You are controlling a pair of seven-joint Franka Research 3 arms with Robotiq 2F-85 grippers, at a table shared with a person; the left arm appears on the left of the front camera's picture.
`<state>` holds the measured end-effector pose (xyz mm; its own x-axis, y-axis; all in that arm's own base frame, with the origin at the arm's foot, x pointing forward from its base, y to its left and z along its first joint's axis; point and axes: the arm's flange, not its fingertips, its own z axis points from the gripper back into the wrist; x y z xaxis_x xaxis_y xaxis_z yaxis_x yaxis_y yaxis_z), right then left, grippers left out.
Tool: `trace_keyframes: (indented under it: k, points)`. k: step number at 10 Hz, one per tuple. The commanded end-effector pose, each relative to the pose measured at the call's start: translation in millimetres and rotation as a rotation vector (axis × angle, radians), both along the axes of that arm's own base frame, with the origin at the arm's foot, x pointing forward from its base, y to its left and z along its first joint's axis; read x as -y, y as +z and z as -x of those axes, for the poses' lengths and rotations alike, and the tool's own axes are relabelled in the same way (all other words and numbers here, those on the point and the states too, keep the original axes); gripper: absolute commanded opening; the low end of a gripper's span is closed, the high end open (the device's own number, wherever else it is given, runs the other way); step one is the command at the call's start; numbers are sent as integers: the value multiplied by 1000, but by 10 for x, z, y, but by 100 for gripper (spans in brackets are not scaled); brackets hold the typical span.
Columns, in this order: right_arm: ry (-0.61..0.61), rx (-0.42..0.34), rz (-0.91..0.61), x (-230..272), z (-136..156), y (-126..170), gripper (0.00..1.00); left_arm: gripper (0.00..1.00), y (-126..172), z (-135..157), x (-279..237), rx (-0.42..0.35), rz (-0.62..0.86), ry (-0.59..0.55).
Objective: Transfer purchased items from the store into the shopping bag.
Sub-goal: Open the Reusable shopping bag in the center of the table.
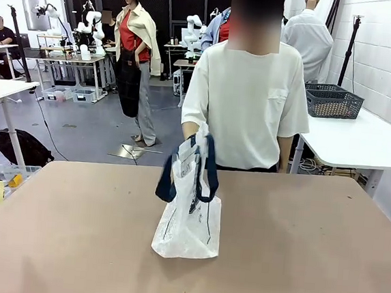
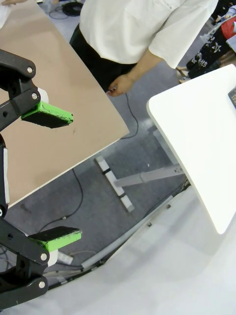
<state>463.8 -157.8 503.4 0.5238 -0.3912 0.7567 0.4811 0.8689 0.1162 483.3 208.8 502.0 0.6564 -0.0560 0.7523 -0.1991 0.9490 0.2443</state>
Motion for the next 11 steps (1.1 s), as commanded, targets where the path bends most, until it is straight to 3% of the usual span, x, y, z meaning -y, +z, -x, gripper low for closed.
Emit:
trace_keyframes:
  k: [1,10,11]
  points:
    - [4,-2,7,16,5,7,100,100,-1,0,-35,7,1,-6]
    - [0,0,0,0,0,0,100,100,0,0,0,0,0,0]
    - [61,-18,7,-210,35,80,100,100,63,-23,319,22,15,-101]
